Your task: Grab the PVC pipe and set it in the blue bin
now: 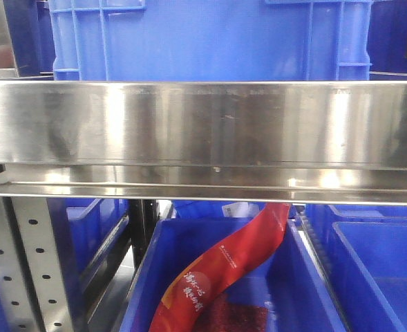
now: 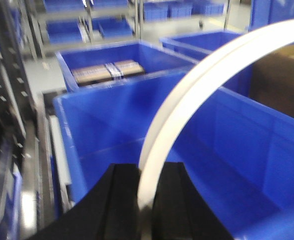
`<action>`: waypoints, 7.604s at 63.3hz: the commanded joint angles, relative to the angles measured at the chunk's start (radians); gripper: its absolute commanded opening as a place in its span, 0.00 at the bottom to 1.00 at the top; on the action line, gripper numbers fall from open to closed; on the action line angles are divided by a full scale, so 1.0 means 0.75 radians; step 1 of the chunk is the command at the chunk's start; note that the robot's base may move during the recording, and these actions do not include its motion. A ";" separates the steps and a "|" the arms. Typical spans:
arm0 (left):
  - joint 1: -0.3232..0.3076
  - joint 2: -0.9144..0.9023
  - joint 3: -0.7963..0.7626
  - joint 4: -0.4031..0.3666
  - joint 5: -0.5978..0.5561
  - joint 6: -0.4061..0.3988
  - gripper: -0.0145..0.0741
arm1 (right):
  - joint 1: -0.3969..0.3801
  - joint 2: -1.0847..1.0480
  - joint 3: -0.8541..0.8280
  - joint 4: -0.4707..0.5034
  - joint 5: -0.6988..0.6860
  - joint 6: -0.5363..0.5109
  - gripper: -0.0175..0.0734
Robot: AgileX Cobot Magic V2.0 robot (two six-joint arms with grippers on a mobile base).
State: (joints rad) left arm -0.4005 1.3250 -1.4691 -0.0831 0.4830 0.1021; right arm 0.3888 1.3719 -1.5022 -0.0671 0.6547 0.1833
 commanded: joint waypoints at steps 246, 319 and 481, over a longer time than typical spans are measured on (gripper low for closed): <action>-0.083 -0.840 0.992 -0.165 -0.428 -0.046 0.04 | -0.345 -1.242 1.419 0.003 -0.744 -0.072 0.01; -0.083 -0.840 0.995 -0.165 -0.431 -0.046 0.04 | -0.668 -1.829 2.003 0.041 -0.770 -0.169 0.01; 0.490 -1.767 1.959 0.096 -0.625 -0.136 0.04 | -0.668 -1.829 2.003 0.054 -0.744 -0.169 0.01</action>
State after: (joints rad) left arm -0.0362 0.0055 0.0016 -0.0175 0.0387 0.0000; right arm -0.1093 0.0031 0.0002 -0.0293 0.1097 0.0607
